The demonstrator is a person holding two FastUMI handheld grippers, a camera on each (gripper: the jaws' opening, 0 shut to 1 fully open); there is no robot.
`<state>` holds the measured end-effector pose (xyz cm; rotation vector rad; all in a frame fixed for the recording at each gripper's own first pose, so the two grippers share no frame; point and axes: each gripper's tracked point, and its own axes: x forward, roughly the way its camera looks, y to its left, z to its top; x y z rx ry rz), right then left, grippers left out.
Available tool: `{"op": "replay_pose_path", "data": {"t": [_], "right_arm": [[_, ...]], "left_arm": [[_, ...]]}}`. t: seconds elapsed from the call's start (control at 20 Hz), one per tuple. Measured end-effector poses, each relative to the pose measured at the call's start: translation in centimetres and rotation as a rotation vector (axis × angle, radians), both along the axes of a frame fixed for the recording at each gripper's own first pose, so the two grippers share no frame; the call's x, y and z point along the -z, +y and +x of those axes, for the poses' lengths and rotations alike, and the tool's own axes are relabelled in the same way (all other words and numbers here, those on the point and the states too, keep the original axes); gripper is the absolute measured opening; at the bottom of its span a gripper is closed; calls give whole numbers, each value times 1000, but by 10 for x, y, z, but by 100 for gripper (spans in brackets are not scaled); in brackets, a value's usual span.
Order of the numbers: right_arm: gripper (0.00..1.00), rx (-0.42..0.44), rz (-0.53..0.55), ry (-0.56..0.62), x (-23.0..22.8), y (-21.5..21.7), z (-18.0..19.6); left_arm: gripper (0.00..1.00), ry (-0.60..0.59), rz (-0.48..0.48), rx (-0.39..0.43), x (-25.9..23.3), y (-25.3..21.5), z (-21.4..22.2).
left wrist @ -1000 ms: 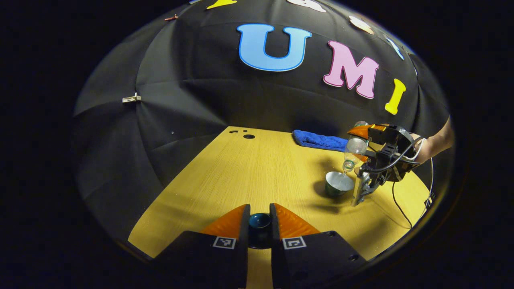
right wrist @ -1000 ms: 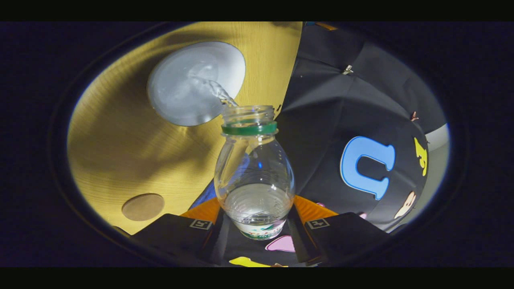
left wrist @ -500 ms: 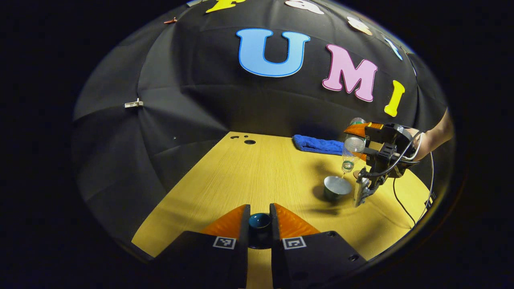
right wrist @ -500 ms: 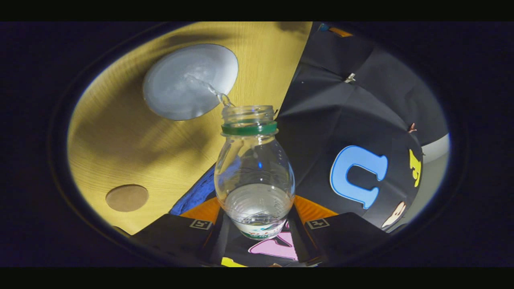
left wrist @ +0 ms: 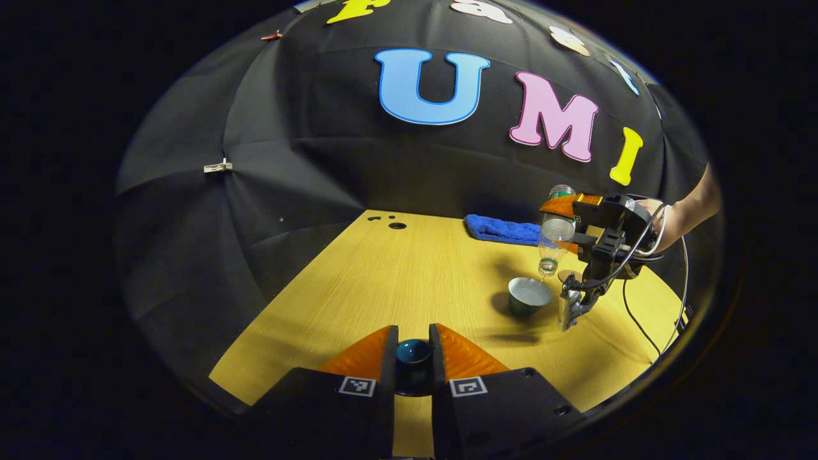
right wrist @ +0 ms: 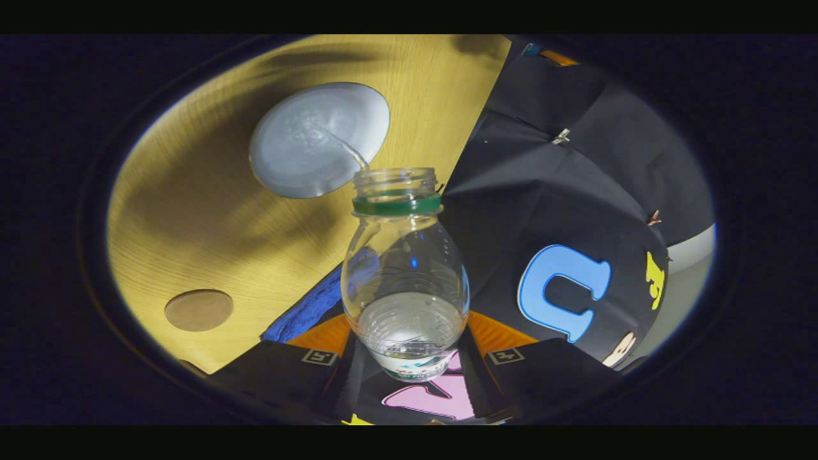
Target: Open the teacup lid with one hand, grasp the water bottle and pour water into the teacup with the other hand; after pouring, place the water bottle on the coaster and then close the teacup lid.
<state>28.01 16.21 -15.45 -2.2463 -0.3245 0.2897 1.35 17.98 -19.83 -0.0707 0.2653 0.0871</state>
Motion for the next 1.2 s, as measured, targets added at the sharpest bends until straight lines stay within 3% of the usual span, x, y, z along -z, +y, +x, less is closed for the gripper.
{"op": "replay_pose_path", "data": {"t": [0.35, 0.4, 0.55, 0.7, 0.75, 0.85, 0.9, 1.2], "right_arm": [[70, 37, 77, 32, 1, -4, -1], [70, 50, 105, 44, 1, -7, -3], [70, 151, 239, 95, -9, -22, -2], [70, 323, 497, 186, -16, -52, -9], [70, 377, 596, 212, -21, -59, -9], [70, 446, 758, 240, -37, -79, -9], [70, 463, 835, 265, -41, -84, -10], [70, 542, 1376, 423, -86, -126, -19]], "left_arm": [[28, -17, 13, -28, -17, -5, -9], [24, -17, 13, -32, -21, -6, -11], [28, -11, 7, -47, -29, -8, -13], [28, -17, -4, -54, -42, -17, -14], [24, -13, -4, -51, -44, -21, -14], [28, 0, 15, -39, -45, -28, -16], [24, 9, 27, -33, -47, -34, -15], [28, 20, 17, -26, -76, -77, -20]]}}
